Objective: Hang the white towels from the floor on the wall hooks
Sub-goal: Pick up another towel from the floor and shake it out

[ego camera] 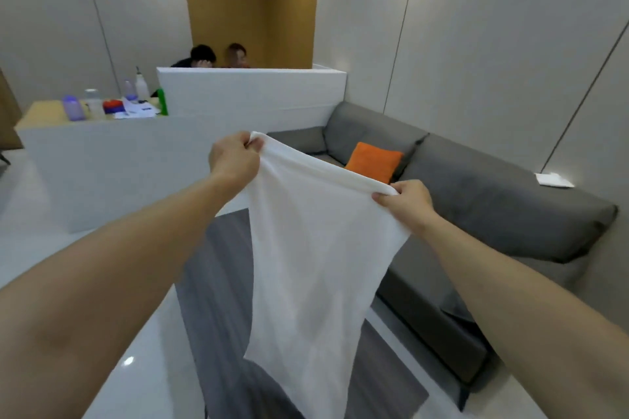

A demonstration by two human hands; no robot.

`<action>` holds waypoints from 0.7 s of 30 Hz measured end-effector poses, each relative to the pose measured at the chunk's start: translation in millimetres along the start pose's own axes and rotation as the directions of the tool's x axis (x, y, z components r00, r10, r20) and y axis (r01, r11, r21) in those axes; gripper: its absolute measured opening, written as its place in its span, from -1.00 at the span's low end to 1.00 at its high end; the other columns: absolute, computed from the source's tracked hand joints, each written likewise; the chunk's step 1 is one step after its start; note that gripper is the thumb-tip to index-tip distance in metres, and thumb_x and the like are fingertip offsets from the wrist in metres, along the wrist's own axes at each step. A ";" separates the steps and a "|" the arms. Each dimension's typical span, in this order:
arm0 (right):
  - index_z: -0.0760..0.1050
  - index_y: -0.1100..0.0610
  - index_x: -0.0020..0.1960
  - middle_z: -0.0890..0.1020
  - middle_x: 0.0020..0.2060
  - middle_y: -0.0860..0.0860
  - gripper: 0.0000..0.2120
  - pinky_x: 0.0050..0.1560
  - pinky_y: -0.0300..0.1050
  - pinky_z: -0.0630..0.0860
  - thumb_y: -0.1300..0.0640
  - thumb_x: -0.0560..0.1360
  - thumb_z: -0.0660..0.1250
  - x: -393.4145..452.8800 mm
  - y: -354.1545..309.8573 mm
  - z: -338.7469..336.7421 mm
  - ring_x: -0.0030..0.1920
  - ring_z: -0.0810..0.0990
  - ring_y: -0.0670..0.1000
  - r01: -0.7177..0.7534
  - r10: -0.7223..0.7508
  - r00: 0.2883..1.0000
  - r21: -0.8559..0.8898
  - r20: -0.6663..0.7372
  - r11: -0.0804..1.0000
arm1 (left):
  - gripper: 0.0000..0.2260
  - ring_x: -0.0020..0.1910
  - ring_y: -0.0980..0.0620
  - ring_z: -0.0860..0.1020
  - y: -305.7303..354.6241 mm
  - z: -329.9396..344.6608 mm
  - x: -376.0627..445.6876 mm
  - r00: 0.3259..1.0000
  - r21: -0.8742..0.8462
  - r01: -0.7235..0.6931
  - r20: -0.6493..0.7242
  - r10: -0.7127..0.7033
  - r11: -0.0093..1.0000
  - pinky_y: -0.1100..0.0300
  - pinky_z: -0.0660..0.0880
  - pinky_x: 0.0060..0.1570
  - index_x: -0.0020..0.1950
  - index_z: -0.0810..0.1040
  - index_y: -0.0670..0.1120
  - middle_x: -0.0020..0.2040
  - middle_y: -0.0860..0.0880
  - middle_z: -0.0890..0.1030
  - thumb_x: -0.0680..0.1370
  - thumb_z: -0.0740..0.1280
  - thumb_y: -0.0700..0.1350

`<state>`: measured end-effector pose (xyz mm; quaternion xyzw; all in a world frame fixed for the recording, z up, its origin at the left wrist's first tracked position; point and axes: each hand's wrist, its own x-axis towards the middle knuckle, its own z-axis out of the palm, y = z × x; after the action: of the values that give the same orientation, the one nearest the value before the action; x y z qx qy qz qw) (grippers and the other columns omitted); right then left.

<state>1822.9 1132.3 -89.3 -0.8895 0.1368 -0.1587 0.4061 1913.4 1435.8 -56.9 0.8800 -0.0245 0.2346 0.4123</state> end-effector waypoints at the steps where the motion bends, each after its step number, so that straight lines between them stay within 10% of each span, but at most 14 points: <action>1: 0.58 0.03 -0.39 0.62 -0.39 0.01 -0.76 -0.21 0.00 0.54 -0.02 0.41 0.47 22.5 -9.5 7.2 -0.26 0.62 0.11 0.022 -0.022 1.000 -0.014 -0.004 1.000 | -0.79 -0.10 -0.16 0.52 -5.5 -4.0 18.6 1.000 0.016 0.008 -0.029 -0.008 1.000 0.08 0.43 -0.11 -0.10 0.56 -0.05 -0.16 -0.08 0.58 0.60 0.21 0.01; 11: 0.64 0.04 -0.16 0.63 -0.29 -0.06 -0.86 -0.28 -0.15 0.37 0.01 0.50 0.39 143.8 -86.5 43.5 -0.20 0.56 0.01 0.293 -0.303 0.950 -0.119 -0.070 0.949 | -0.83 -0.14 -0.12 0.47 -25.1 -53.5 115.3 0.965 0.126 0.083 -0.259 -0.048 0.989 0.14 0.35 -0.13 -0.08 0.59 -0.07 -0.15 -0.09 0.57 0.57 0.27 -0.01; 21: 0.62 0.06 -0.14 0.67 -0.18 0.08 -0.89 -0.14 -0.11 0.41 0.19 0.50 0.33 119.6 -14.9 63.8 -0.11 0.59 0.11 0.403 -0.383 0.909 -0.113 0.164 0.908 | -0.90 -0.09 -0.10 0.50 -36.1 -39.1 9.0 0.949 0.181 0.223 -0.266 -0.171 0.958 0.15 0.36 -0.12 -0.07 0.60 0.01 -0.11 -0.06 0.58 0.57 0.29 -0.08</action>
<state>1958.8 1140.5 -97.0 -0.9345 -0.0629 -0.1651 0.3089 1914.6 1489.8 -57.3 0.8802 0.1402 0.3010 0.3389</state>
